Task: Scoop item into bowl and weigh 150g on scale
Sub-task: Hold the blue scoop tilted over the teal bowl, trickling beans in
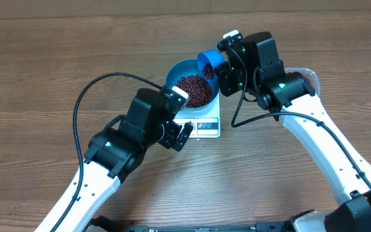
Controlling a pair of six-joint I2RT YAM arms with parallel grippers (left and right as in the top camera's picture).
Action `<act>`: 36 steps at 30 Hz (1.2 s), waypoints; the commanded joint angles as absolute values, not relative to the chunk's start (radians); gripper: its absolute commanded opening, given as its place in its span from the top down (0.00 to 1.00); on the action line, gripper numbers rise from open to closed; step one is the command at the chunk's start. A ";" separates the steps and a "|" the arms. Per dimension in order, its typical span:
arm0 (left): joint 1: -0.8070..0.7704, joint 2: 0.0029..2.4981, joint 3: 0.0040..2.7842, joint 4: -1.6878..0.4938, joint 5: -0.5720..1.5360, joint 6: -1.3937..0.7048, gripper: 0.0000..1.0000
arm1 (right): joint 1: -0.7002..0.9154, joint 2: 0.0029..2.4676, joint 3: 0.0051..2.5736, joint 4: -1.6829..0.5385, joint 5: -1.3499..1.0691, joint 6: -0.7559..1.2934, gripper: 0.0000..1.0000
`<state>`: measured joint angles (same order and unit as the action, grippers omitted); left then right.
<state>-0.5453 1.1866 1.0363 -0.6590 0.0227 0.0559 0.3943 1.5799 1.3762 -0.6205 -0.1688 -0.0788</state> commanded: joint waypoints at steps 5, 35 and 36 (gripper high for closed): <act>-0.543 1.173 1.039 -0.657 0.023 0.064 0.00 | 0.402 1.583 1.393 -0.614 -0.158 -0.084 0.96; -0.543 1.173 1.039 -0.657 0.023 0.064 0.01 | 0.400 1.583 1.393 -0.614 -0.172 -0.034 0.96; -0.543 1.173 1.039 -0.657 0.023 0.064 0.00 | 0.400 1.583 1.393 -0.614 -0.150 -0.033 0.96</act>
<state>-0.5453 1.1866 1.0363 -0.6590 0.0227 0.0555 0.3962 1.5803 1.3762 -0.6182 -0.1753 -0.0441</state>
